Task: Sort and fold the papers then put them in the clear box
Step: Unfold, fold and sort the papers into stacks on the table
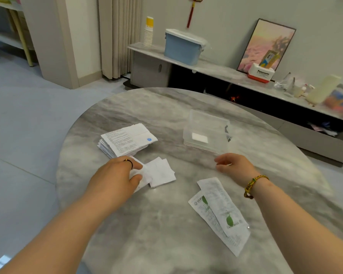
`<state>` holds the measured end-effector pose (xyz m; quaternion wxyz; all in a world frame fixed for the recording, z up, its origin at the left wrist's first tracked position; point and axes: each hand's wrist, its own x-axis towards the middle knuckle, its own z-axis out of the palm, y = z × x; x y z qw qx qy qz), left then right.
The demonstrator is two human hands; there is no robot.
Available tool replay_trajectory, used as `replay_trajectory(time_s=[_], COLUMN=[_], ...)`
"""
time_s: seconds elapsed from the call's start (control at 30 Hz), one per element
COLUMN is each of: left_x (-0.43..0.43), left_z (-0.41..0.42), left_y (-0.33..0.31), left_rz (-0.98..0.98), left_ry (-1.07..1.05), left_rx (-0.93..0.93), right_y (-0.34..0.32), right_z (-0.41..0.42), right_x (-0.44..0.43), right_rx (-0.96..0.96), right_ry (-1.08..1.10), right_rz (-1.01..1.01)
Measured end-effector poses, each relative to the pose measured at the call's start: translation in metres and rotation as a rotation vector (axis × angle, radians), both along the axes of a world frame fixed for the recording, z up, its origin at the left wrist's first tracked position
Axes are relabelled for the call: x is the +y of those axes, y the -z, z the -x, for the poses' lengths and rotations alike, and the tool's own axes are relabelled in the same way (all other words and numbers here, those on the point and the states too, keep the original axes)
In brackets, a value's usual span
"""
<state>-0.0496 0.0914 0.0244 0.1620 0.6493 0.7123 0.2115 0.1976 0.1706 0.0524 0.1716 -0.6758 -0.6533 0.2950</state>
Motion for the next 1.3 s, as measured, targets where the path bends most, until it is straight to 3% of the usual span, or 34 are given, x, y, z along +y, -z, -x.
replay_trajectory(time_s=[0.23,0.57,0.9,1.3], left_x=[-0.012,-0.015,-0.004,0.012], left_z=[-0.053,-0.101,-0.108,-0.117], left_y=[0.005,0.04,0.049,0.051], left_rz=[0.028,0.146,0.137,0.099], left_ry=[0.252,0.551,0.518,0.438], left_rx=[-0.017,0.151,0.201,0.142], right_y=[0.038,0.058,0.05,0.058], right_z=[-0.04,-0.035,-0.039,-0.052], right_x=[-0.042,-0.04,-0.038,-0.031], right_rx=[-0.069,-0.336,-0.191,-0.057], right_ry=[0.125,0.112,0.158,0.184], right_rz=[0.146,0.192,0.291,0.192])
